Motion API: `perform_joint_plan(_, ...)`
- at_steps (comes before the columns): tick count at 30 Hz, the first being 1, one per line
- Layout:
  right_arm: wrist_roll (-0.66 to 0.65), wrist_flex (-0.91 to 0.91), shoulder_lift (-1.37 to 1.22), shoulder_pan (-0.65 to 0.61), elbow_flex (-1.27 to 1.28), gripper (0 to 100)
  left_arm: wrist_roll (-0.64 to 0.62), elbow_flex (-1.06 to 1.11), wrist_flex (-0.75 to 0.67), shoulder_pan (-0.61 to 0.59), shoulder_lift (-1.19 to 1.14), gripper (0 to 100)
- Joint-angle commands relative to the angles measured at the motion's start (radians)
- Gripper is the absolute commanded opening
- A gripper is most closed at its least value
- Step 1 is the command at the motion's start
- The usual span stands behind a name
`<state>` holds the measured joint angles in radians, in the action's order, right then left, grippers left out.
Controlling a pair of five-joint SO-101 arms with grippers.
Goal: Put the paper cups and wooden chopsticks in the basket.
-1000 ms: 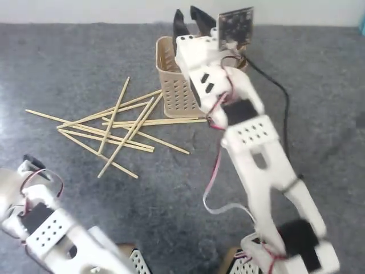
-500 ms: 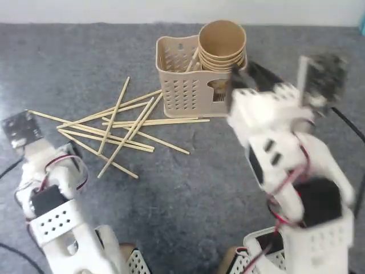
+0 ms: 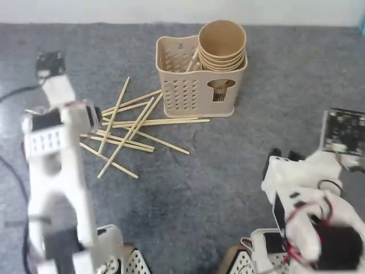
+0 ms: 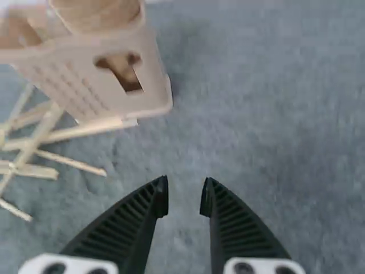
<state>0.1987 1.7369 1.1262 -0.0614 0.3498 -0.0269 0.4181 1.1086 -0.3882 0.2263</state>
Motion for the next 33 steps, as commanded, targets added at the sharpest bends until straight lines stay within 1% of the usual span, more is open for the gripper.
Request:
perform_joint_plan(1,-0.023,-0.074,0.007,0.028,0.172,10.1,0.106,-0.208,0.006,0.051,-0.199,20)
perform_joint_plan(6,-0.126,-0.160,-0.001,0.117,0.284,10.1,0.259,-0.308,0.003,0.120,-0.390,20)
perform_joint_plan(9,-0.172,-0.255,-0.001,0.174,0.425,10.1,0.299,-0.351,-0.005,0.124,-0.468,20)
perform_joint_plan(13,-0.193,-0.443,0.004,0.243,0.629,10.1,0.371,-0.387,-0.063,0.117,-0.563,20)
perform_joint_plan(15,-0.186,-0.504,0.005,0.259,0.700,10.1,0.397,-0.395,-0.089,0.112,-0.598,20)
perform_joint_plan(21,-0.181,-0.596,0.007,0.259,0.818,10.1,0.402,-0.417,-0.175,0.115,-0.698,20)
perform_joint_plan(24,-0.132,-0.624,0.007,0.259,0.858,10.1,0.402,-0.435,-0.180,0.117,-0.712,19)
perform_joint_plan(26,-0.120,-0.654,0.007,0.259,0.888,10.1,0.402,-0.441,-0.180,0.117,-0.717,15)
perform_joint_plan(29,-0.118,-0.685,0.007,0.259,0.924,10.1,0.402,-0.443,-0.186,0.133,-0.718,3)
perform_joint_plan(30,-0.118,-0.687,0.007,0.259,0.928,10.1,0.402,-0.443,-0.183,0.140,-0.718,0)
perform_joint_plan(33,-0.117,-0.685,0.007,0.259,0.936,10.1,0.402,-0.440,-0.180,0.144,-0.718,1)
